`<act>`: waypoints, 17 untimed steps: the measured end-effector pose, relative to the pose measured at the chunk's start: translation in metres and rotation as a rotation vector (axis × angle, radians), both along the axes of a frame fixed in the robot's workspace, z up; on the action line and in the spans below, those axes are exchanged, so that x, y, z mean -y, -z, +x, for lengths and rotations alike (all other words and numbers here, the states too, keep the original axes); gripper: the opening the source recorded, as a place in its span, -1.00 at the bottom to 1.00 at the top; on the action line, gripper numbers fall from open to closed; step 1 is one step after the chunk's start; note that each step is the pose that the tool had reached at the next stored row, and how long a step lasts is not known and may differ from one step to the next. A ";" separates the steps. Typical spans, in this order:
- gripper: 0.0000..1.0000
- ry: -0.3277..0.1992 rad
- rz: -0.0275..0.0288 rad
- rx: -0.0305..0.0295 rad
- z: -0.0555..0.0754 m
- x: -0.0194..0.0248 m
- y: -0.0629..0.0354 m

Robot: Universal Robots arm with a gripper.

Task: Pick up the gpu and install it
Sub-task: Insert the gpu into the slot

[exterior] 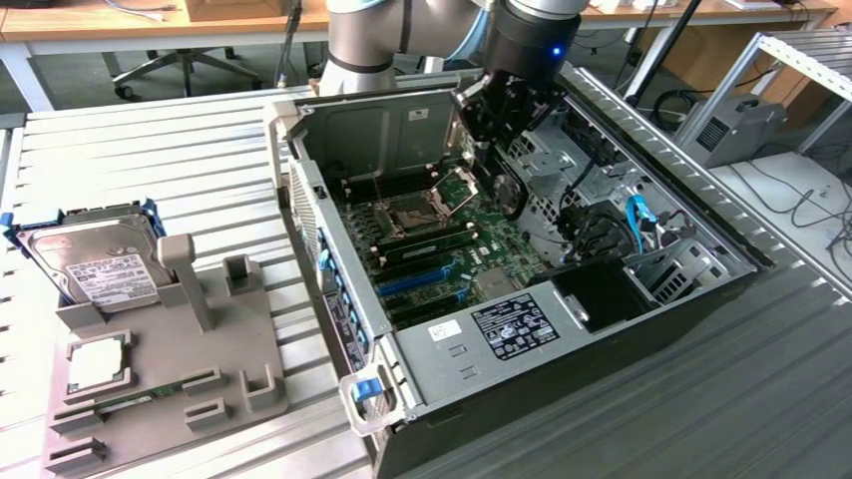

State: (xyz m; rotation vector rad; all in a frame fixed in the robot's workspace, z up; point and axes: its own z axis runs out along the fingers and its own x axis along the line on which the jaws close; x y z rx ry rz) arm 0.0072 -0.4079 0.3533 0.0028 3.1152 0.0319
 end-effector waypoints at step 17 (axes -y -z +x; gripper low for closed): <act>-0.48 -0.121 0.0001 0.0000 0.000 0.0000 0.0000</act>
